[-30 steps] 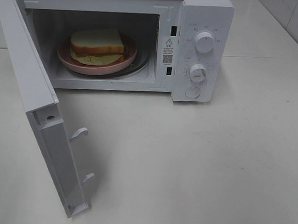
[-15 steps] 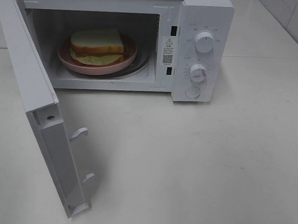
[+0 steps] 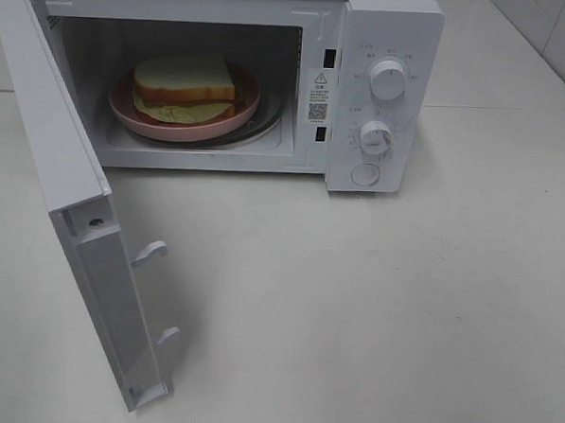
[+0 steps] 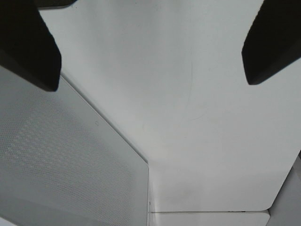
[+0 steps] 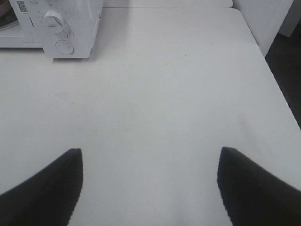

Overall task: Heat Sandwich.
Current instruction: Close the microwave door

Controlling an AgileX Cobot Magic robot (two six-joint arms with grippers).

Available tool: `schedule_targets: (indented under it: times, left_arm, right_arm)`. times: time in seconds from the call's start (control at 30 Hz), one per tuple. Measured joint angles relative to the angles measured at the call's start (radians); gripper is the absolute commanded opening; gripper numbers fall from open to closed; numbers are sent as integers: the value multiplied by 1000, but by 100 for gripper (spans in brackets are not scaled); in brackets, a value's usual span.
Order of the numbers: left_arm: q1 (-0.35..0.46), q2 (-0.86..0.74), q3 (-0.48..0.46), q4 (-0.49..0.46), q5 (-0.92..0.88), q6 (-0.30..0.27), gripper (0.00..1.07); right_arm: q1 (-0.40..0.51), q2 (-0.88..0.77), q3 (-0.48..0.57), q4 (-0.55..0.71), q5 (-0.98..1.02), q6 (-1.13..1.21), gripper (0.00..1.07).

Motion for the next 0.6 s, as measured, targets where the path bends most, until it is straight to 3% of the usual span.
schedule_targets:
  times: [0.6]
  left_arm:
    - [0, 0, 0, 0, 0, 0, 104]
  right_arm:
    - [0, 0, 0, 0, 0, 1, 76]
